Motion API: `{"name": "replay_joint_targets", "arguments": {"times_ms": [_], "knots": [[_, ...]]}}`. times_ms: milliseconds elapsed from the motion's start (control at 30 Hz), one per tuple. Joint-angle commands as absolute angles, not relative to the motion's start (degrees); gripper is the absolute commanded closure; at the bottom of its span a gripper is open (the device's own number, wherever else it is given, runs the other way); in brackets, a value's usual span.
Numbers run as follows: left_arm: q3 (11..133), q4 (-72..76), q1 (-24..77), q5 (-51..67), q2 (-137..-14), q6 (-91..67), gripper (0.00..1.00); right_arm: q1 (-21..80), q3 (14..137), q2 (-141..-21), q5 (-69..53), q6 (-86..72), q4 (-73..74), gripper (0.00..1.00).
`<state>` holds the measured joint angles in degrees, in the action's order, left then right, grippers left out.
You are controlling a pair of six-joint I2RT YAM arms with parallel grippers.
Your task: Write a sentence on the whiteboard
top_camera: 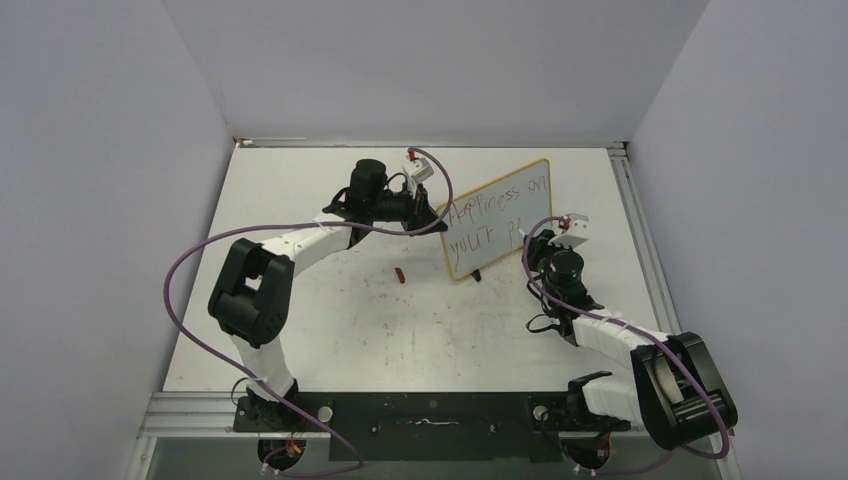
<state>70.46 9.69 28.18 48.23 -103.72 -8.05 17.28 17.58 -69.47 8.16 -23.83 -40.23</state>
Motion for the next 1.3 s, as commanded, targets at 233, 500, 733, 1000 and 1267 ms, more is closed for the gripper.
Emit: {"name": "replay_joint_targets", "arguments": {"times_ms": [233, 500, 733, 1000, 1267], "knots": [[71.5, 7.3, 29.7, 51.8, -101.1, -7.4, 1.0, 17.6, 22.1, -70.5, 9.5, -23.2, -43.4, 0.95], [71.5, 7.2, 29.7, 51.7, -101.0, -7.4, 1.0, 17.6, 23.4, -69.6, 9.6, -22.6, -43.3, 0.95], [71.6, 7.1, 29.7, 51.7, -100.9, -7.3, 1.0, 17.6, 22.3, -71.1, 9.4, -23.2, -43.0, 0.95], [71.5, 7.1, 29.7, 51.7, -100.8, -7.3, 1.0, 17.6, 21.1, -72.4, 10.2, -24.4, -40.1, 0.95], [71.6, 7.1, 29.7, 51.8, -100.9, -7.3, 1.0, 17.6, 21.3, -73.8, 11.3, -24.7, -39.9, 0.95]]}}
